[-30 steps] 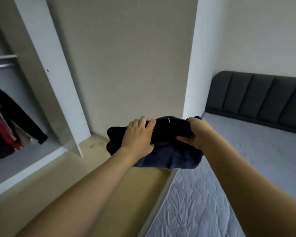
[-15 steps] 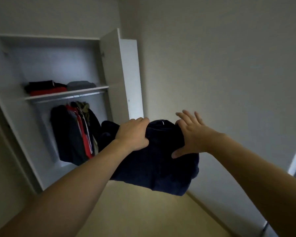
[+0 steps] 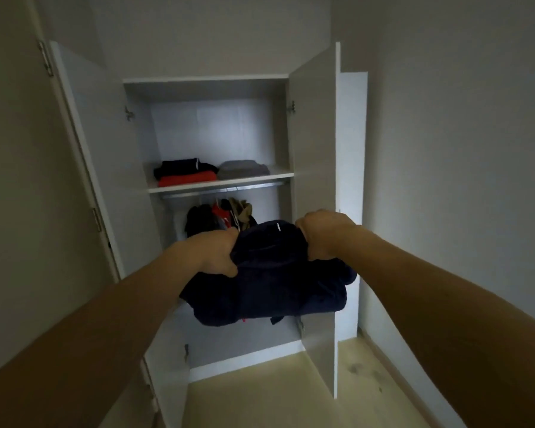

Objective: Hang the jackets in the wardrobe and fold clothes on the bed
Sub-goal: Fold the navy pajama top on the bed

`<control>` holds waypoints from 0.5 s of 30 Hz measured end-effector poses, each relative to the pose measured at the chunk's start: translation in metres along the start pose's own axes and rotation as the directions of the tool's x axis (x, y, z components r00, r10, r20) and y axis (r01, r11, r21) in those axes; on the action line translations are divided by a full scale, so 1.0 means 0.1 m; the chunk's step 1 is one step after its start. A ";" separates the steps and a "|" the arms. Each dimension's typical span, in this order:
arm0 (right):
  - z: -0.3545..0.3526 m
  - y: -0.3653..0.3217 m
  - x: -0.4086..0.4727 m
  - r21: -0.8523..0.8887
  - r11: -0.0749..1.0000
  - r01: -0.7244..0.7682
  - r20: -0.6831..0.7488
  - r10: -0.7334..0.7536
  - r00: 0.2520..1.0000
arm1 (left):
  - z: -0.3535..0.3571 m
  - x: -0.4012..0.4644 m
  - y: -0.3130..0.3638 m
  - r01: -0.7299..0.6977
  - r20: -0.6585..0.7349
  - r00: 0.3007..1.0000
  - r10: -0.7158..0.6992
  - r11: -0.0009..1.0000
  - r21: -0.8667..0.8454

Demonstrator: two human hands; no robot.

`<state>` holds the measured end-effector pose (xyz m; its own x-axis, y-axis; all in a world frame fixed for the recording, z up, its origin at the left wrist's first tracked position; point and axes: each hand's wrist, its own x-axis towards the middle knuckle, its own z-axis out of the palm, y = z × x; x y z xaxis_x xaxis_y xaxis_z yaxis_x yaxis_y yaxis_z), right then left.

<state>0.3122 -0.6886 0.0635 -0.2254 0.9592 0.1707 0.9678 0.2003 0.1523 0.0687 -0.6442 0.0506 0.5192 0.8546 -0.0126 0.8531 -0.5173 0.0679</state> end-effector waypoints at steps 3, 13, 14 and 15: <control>0.24 0.06 0.92 -0.029 0.999 0.019 -0.087 -0.021 0.996 | -0.11 0.61 -0.64 0.038 -0.062 0.998 -0.032 0.994 0.102; 0.23 0.63 3.64 -0.080 0.996 -0.027 -0.225 0.009 0.974 | -0.89 2.78 -2.13 0.082 -0.240 0.968 -0.073 0.996 0.029; 0.18 0.72 3.89 -0.077 0.996 -0.043 -0.242 0.023 0.970 | -1.01 3.02 -2.23 0.098 -0.263 0.961 -0.081 0.994 0.050; 0.13 0.82 4.15 -0.071 0.996 -0.055 -0.264 0.035 0.964 | -1.15 3.26 -2.33 0.109 -0.287 0.954 -0.085 0.992 0.067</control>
<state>0.2993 -0.2719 0.1342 -0.2131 0.8790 0.4264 0.9684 0.1321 0.2117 0.0333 -0.2403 0.1458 0.4080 0.8725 0.2690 0.9060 -0.4233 -0.0010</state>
